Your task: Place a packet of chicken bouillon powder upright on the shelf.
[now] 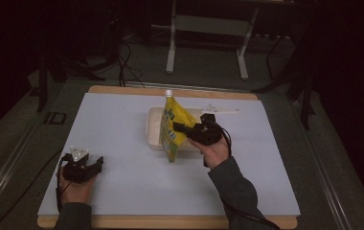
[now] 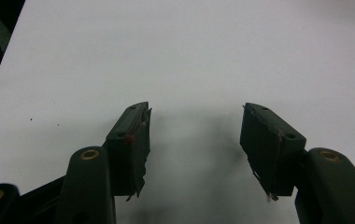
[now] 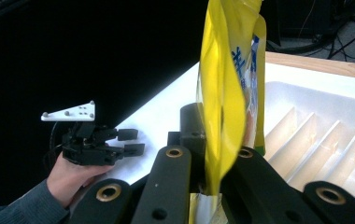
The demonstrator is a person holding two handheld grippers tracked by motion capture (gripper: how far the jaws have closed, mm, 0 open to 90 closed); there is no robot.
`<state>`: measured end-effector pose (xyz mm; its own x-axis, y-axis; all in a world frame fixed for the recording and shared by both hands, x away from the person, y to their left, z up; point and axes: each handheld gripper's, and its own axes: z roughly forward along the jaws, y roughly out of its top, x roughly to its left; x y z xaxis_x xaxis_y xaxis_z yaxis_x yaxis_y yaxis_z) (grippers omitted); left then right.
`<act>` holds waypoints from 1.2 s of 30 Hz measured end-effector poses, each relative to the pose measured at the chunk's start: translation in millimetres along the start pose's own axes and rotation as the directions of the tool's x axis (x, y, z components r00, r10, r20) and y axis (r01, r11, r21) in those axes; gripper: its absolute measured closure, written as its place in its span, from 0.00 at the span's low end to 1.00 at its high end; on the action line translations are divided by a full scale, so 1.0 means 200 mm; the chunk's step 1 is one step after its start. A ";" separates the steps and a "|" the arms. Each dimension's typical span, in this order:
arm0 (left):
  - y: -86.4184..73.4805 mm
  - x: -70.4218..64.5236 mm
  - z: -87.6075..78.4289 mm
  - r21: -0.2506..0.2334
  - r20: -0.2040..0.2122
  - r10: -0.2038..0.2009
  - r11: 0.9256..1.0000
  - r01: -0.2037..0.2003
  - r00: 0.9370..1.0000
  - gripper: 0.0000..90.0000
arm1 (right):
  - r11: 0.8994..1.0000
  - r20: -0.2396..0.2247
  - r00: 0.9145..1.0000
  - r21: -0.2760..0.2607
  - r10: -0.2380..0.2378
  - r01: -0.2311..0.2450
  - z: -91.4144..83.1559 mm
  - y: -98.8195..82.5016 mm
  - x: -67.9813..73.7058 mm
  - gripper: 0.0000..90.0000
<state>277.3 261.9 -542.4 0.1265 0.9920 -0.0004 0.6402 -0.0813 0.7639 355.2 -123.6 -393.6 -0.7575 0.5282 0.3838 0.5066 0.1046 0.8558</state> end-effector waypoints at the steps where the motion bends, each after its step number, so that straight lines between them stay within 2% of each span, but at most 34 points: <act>1: 0.00 0.00 0.00 0.000 0.000 0.000 1.000 0.000 1.000 0.47 | 1.000 0.002 1.000 0.000 -0.002 0.002 0.01 0.00 0.00 1.00; 18: 0.00 0.00 0.00 0.001 0.001 0.003 1.000 -0.003 1.000 0.47 | 1.000 0.024 1.000 -0.013 0.000 0.000 0.08 0.05 0.00 1.00; 36: 0.00 0.00 0.00 0.001 0.002 0.004 1.000 -0.004 1.000 0.47 | 0.998 0.056 0.998 -0.061 0.007 -0.004 0.15 0.07 -0.01 1.00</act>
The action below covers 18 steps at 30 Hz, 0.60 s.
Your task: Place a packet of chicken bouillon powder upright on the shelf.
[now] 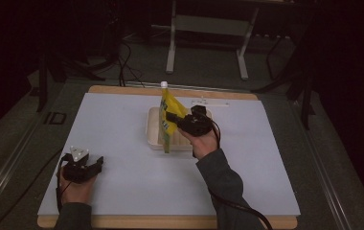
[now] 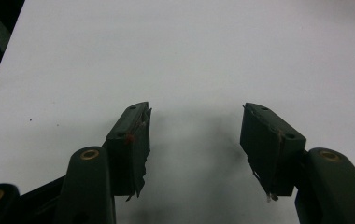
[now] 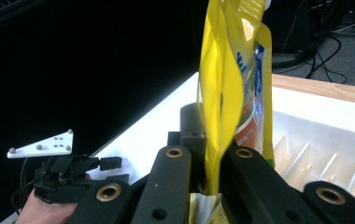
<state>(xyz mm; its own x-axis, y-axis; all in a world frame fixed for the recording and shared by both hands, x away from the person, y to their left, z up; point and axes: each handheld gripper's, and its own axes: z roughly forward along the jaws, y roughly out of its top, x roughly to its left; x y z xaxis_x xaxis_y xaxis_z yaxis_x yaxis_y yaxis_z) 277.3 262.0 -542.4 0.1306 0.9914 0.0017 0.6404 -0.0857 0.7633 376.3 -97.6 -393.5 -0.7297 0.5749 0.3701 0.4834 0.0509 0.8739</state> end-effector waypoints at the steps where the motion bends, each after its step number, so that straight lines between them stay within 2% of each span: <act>1: 0.00 0.00 0.00 0.001 0.000 0.001 1.000 -0.001 1.000 0.47 | 1.000 0.002 1.000 -0.002 0.001 -0.001 0.00 0.00 0.00 1.00; 18: 0.00 0.00 0.00 -0.001 0.001 0.000 1.000 0.000 1.000 0.47 | 0.999 0.028 1.000 -0.037 0.009 -0.008 0.05 0.01 -0.01 1.00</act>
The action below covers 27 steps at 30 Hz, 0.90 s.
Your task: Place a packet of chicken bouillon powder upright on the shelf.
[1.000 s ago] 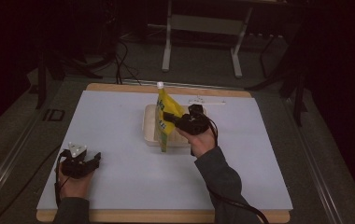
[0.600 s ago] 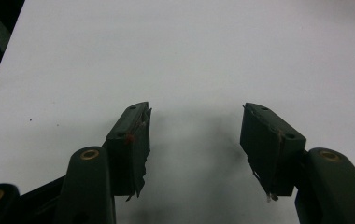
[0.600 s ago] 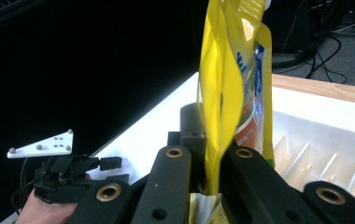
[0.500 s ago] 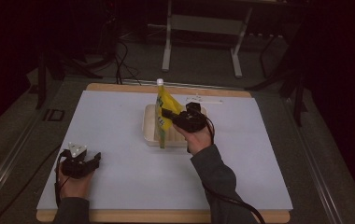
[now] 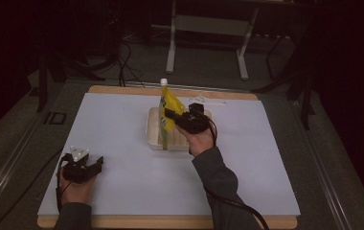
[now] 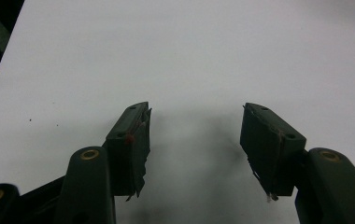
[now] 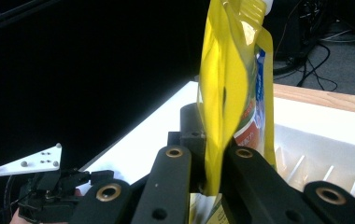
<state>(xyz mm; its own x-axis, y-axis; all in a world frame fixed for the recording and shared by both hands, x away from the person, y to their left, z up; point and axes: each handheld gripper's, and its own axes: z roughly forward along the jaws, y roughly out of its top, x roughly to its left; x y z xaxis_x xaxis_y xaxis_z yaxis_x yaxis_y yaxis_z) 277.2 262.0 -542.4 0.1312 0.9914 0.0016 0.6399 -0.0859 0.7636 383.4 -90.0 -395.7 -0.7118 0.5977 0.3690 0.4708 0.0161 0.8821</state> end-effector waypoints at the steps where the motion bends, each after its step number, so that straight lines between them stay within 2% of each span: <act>1: 0.00 0.00 0.00 0.000 0.000 0.001 1.000 -0.001 1.000 0.47 | 1.000 0.001 1.000 0.001 -0.001 0.001 0.00 0.00 0.00 1.00; 13: 0.00 0.00 0.00 0.000 0.000 0.003 1.000 -0.003 1.000 0.47 | 1.000 0.014 1.000 -0.020 -0.004 0.004 0.02 0.00 -0.01 1.00; 27: 0.00 0.00 0.00 -0.004 0.002 -0.005 1.000 0.005 1.000 0.47 | 0.999 0.046 0.999 -0.041 -0.006 0.008 0.08 0.01 -0.01 1.00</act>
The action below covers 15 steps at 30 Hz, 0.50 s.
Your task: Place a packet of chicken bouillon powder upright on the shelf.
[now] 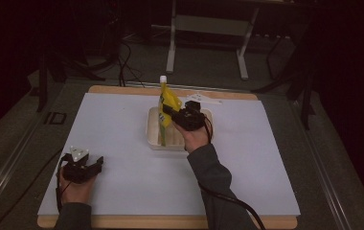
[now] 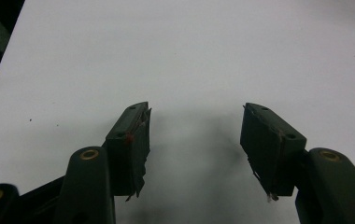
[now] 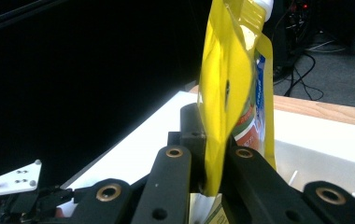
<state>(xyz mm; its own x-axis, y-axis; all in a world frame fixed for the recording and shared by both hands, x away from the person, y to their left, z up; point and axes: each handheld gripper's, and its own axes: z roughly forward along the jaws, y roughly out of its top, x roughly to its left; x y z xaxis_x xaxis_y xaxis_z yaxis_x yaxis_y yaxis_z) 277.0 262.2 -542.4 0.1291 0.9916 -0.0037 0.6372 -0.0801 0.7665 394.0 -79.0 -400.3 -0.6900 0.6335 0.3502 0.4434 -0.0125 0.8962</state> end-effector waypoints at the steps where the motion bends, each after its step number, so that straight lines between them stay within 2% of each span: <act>1: 0.00 0.00 0.00 0.001 0.000 0.001 1.000 -0.001 1.000 0.47 | 1.000 0.009 1.000 -0.001 -0.003 0.003 0.01 0.00 0.00 1.00; 5: 0.00 0.00 0.00 0.001 0.001 0.001 1.000 -0.001 1.000 0.47 | 0.999 0.039 0.999 0.003 -0.036 0.036 0.03 -0.01 0.01 1.00; 15: 0.00 0.00 0.00 0.000 0.006 -0.002 1.000 0.002 1.000 0.47 | 0.999 0.074 0.996 -0.011 -0.047 0.048 0.07 -0.04 0.01 1.00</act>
<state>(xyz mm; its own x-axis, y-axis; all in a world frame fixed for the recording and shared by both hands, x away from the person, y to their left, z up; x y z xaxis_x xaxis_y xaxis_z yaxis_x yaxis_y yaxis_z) 276.8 263.1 -542.2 0.1321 0.9912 -0.0087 0.6375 -0.0783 0.7665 398.1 -66.7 -410.6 -0.6660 0.6886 0.2868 0.4036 0.0093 0.9149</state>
